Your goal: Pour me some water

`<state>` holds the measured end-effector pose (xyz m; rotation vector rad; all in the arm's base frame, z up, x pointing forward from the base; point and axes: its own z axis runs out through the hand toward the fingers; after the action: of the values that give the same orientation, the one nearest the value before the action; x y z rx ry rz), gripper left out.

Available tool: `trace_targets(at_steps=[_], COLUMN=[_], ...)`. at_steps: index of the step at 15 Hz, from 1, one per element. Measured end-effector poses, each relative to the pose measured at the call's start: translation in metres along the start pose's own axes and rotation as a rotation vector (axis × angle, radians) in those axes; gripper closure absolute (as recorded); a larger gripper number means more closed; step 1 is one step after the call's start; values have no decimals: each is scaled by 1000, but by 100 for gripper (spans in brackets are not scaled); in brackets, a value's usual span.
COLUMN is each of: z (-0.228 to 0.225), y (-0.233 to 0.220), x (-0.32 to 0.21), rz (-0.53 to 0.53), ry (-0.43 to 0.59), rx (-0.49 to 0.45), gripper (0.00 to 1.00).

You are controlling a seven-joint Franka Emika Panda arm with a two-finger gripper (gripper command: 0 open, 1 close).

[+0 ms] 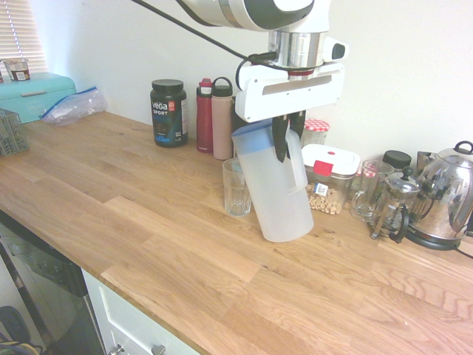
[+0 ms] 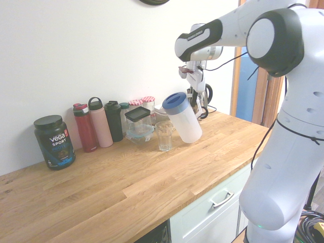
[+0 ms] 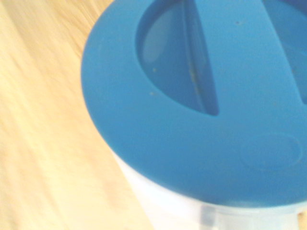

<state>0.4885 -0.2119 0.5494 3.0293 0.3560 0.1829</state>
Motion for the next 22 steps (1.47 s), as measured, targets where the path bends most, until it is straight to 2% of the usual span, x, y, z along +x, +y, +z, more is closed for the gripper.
trace_targets(at_steps=[4,7,10,14,18,22], z=[-8,-13,-22,-32,-12,10], y=[-6,-11,-15,-44,-82,-110], x=[7,14,21,38,41,40], rz=[-27,-68,-111,-188,-307,-346], ry=[-11,-23,-47,-92,-187,-224], rx=[-57,-135,-268,-419,-559,-640], gripper=[100,100,100,100,100,100])
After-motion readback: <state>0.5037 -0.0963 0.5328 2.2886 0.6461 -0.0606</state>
